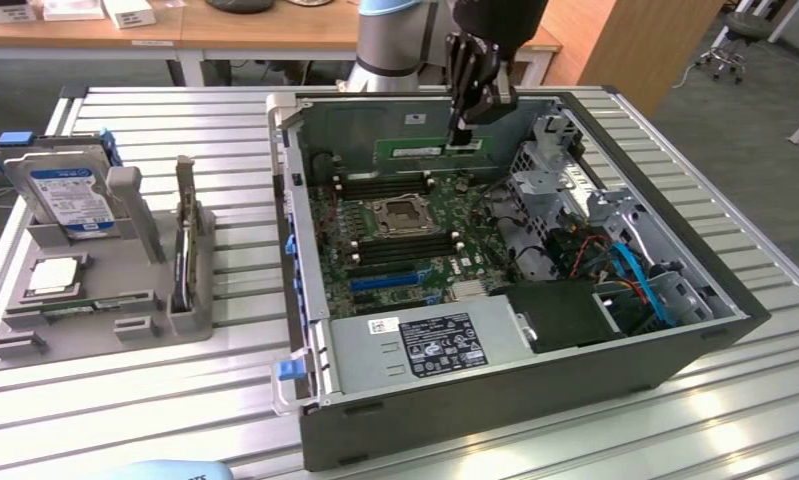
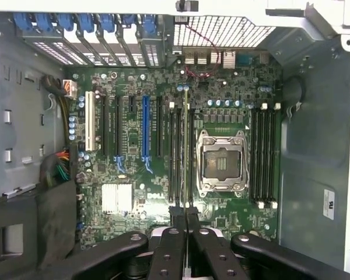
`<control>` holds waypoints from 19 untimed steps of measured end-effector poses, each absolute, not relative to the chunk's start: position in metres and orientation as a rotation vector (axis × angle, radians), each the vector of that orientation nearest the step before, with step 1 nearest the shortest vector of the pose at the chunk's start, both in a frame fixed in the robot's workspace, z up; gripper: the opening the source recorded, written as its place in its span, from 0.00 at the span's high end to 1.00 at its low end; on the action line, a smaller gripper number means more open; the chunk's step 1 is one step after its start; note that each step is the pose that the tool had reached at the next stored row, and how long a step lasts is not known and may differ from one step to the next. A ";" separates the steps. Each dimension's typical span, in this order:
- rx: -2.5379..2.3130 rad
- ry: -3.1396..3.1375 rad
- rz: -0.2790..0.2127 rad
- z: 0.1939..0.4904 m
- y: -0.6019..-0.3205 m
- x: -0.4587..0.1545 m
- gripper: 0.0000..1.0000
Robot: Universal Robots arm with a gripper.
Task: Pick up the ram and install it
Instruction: 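Pick up the ram and move it above insertion slot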
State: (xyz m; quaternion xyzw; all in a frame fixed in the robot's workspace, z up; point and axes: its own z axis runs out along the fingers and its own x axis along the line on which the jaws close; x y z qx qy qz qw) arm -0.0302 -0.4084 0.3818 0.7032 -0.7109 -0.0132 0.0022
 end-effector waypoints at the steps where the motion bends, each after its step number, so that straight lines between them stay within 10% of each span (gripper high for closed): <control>1: 2.206 -2.230 -0.041 0.380 -0.408 -0.030 0.88; 19: 2.206 -2.230 -0.041 0.352 -0.408 -0.031 0.88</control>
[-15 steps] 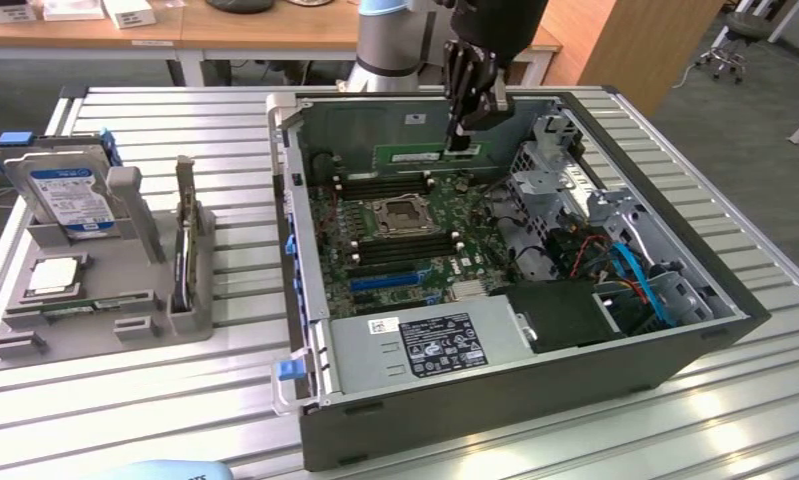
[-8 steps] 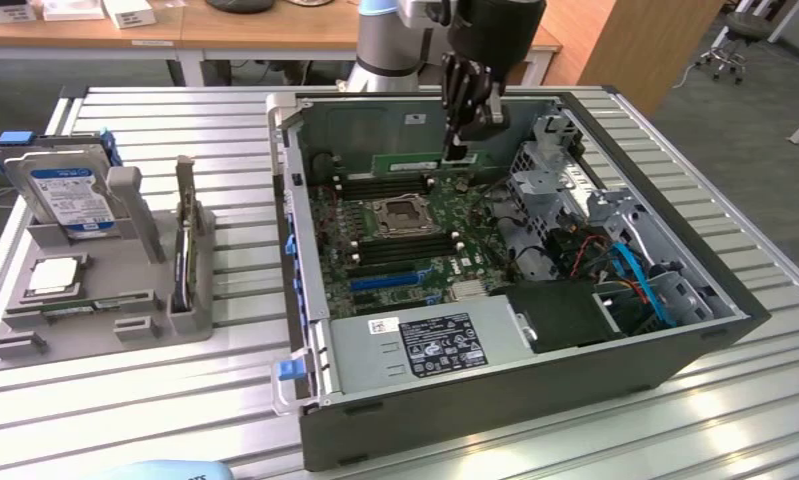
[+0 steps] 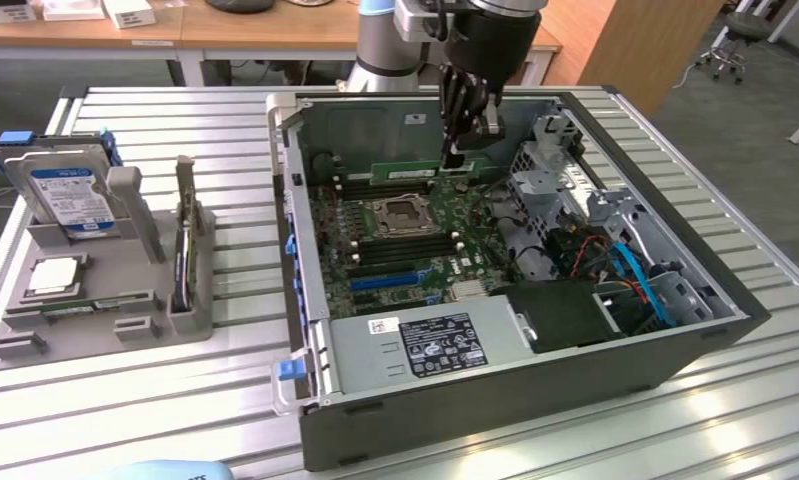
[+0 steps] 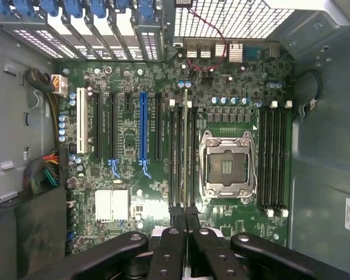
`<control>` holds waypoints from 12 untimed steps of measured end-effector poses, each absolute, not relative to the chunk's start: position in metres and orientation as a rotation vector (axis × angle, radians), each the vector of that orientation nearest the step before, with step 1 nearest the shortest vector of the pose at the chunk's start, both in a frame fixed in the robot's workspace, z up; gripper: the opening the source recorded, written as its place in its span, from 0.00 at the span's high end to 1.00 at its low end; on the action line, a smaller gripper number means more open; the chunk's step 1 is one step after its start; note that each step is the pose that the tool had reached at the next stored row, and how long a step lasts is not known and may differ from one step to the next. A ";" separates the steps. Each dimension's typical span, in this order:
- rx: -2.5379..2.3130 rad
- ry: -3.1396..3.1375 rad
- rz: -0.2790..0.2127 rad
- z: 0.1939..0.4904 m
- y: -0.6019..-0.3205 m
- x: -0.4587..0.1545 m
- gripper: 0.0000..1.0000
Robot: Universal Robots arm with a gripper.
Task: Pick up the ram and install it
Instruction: 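Pick up the ram and move it above insertion slot, then insert the ram into the slot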
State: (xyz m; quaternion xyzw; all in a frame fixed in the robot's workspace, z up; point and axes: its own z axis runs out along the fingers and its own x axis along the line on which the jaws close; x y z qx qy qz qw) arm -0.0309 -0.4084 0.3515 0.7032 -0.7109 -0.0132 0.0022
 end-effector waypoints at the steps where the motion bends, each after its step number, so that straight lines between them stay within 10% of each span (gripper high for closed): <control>1: 2.206 -2.230 -0.041 0.352 -0.408 -0.031 0.88; 12: 2.206 -2.230 -0.041 0.351 -0.412 -0.031 0.88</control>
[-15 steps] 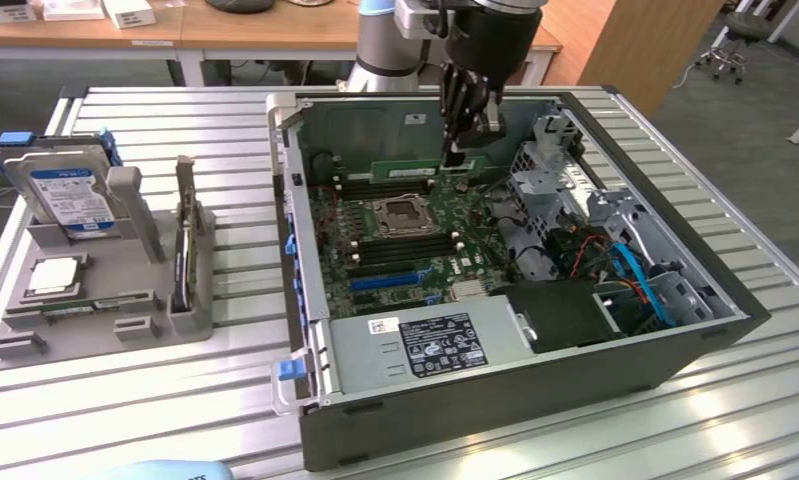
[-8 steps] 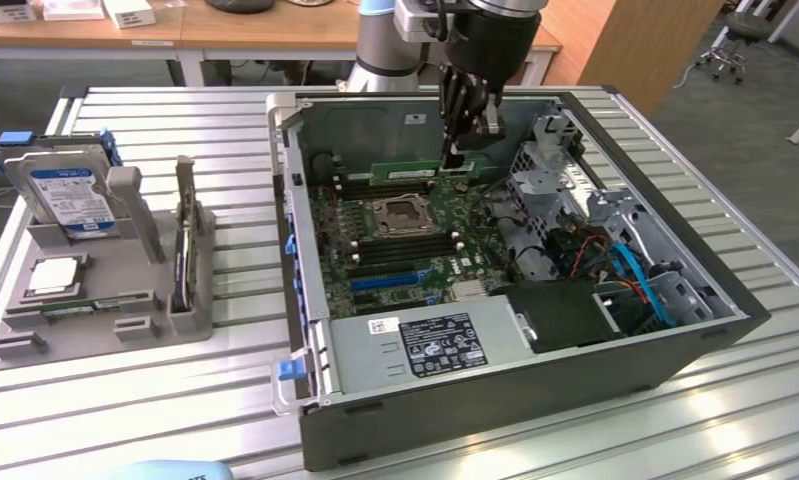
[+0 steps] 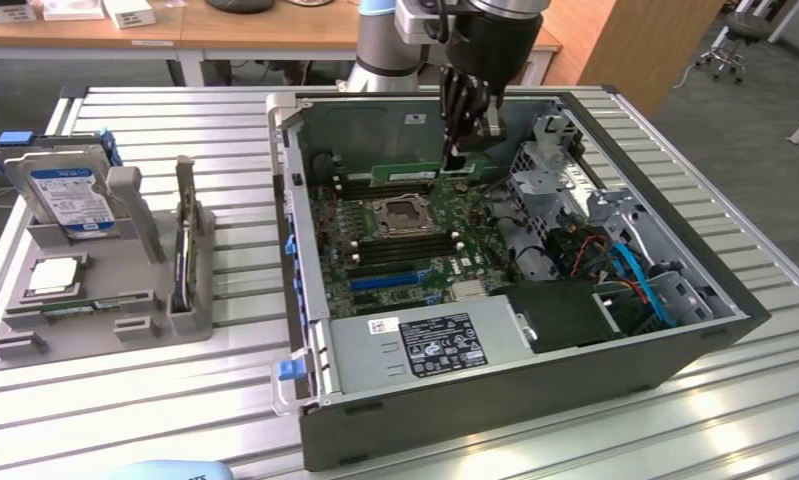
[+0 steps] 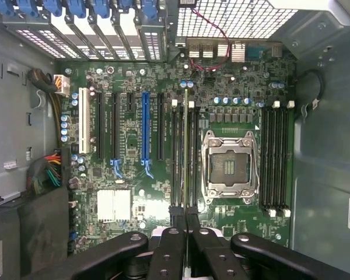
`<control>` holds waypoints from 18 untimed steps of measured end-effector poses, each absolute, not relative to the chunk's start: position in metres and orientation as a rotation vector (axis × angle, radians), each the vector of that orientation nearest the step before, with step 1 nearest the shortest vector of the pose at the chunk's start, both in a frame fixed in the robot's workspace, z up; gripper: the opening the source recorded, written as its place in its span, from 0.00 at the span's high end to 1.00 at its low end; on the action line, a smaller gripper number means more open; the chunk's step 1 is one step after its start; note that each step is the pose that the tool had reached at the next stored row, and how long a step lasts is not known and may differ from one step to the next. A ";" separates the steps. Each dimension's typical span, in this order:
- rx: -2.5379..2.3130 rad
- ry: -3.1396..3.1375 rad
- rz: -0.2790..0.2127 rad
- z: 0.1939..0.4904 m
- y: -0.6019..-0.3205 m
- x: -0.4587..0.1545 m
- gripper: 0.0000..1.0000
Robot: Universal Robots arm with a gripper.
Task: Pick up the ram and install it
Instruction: 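Insert the ram into the slot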
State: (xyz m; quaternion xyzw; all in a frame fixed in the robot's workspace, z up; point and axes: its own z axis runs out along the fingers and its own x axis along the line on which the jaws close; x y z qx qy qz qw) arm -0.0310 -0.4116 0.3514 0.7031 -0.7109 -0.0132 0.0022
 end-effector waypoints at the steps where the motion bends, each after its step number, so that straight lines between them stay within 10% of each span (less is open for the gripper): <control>1: 2.206 -2.230 -0.041 0.351 -0.412 -0.031 0.88; 18: 2.206 -2.230 -0.041 0.330 -0.412 -0.031 0.88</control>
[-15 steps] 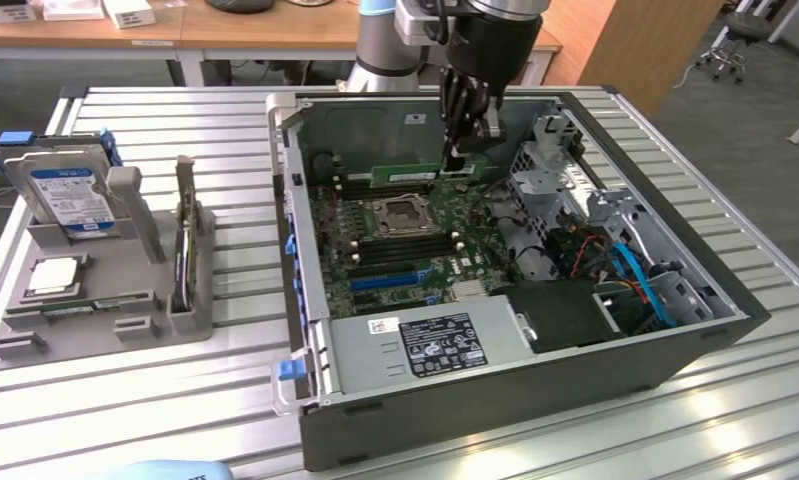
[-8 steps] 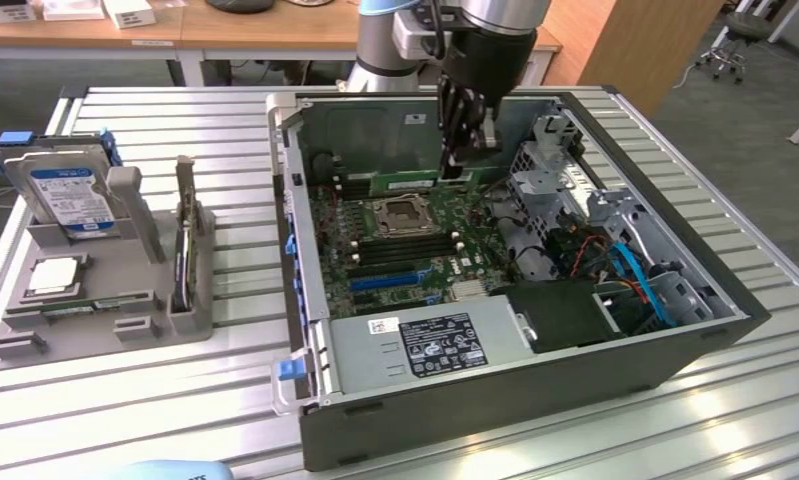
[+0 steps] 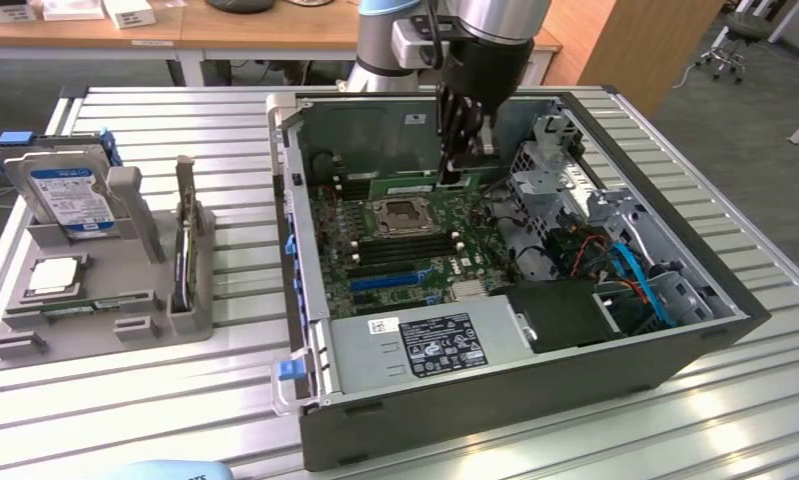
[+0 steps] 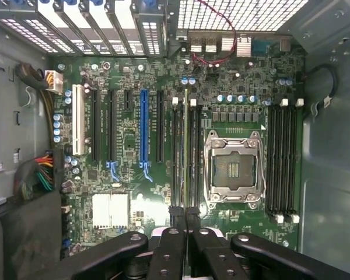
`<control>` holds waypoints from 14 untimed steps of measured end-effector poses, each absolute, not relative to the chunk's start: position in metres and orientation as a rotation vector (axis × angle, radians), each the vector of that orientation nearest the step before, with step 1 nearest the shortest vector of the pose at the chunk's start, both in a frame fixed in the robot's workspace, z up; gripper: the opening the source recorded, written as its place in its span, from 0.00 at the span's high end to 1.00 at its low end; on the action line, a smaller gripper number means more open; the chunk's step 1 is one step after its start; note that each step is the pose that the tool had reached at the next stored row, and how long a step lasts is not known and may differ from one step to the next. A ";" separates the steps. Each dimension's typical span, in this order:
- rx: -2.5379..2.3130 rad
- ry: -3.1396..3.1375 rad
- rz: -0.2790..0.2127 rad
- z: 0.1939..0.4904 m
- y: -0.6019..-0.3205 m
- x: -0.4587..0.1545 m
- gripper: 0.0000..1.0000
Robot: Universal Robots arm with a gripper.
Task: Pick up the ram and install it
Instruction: 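Insert the ram into the slot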
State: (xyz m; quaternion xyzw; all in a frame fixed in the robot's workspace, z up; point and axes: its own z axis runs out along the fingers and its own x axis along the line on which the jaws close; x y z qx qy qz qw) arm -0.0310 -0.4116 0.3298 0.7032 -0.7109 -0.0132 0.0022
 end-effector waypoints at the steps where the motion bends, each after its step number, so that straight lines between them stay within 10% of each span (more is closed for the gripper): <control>1: 2.206 -2.230 -0.041 0.329 -0.412 -0.031 0.88; 14: 2.206 -2.230 -0.041 0.312 -0.412 -0.031 0.88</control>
